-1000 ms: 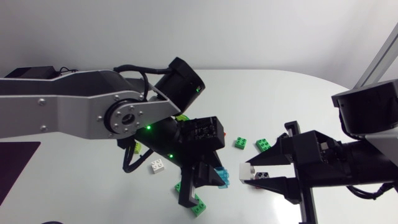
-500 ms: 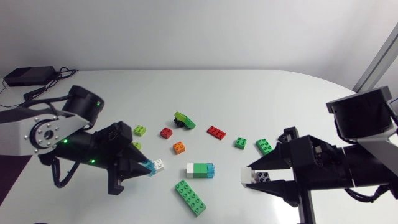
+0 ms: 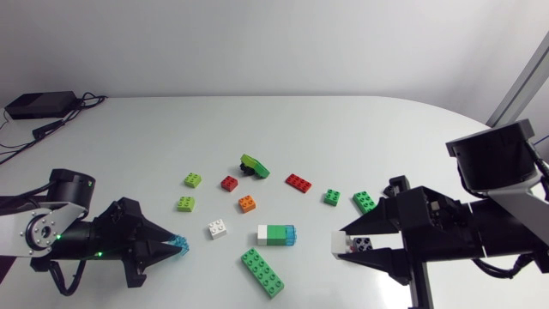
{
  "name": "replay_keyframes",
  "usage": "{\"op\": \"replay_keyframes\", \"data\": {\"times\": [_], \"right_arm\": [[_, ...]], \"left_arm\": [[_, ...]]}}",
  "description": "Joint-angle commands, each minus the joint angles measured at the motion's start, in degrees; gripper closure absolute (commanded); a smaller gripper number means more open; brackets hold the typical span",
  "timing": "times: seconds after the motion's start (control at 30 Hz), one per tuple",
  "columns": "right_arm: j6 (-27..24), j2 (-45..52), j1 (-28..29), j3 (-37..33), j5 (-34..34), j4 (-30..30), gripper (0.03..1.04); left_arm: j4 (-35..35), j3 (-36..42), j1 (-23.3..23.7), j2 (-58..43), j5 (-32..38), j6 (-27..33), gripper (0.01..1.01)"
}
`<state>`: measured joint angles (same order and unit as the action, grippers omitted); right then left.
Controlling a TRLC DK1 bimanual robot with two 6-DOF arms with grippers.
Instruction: Separate the duplo bricks
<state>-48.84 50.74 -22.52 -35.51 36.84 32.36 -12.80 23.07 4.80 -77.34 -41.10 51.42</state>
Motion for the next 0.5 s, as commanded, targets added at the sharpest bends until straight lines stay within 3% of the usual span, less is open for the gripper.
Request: {"op": "replay_keyframes", "data": {"times": [0.0, 0.23, 0.47], "right_arm": [[-0.29, 1.03, -0.59, -0.97, 0.16, -0.54, 0.78], [-0.29, 2.08, -0.86, -0.97, 0.25, -0.89, 0.78], [-0.47, 2.96, -0.86, -0.97, 0.51, -1.51, 0.78]], "left_arm": [[1.81, -2.68, 2.76, -2.99, -3.28, 2.99, 0.749], [5.68, -5.49, 7.24, -9.58, -9.26, 7.56, 0.749], [9.37, -7.69, 6.01, -10.02, -9.79, 8.44, 0.743]]}}
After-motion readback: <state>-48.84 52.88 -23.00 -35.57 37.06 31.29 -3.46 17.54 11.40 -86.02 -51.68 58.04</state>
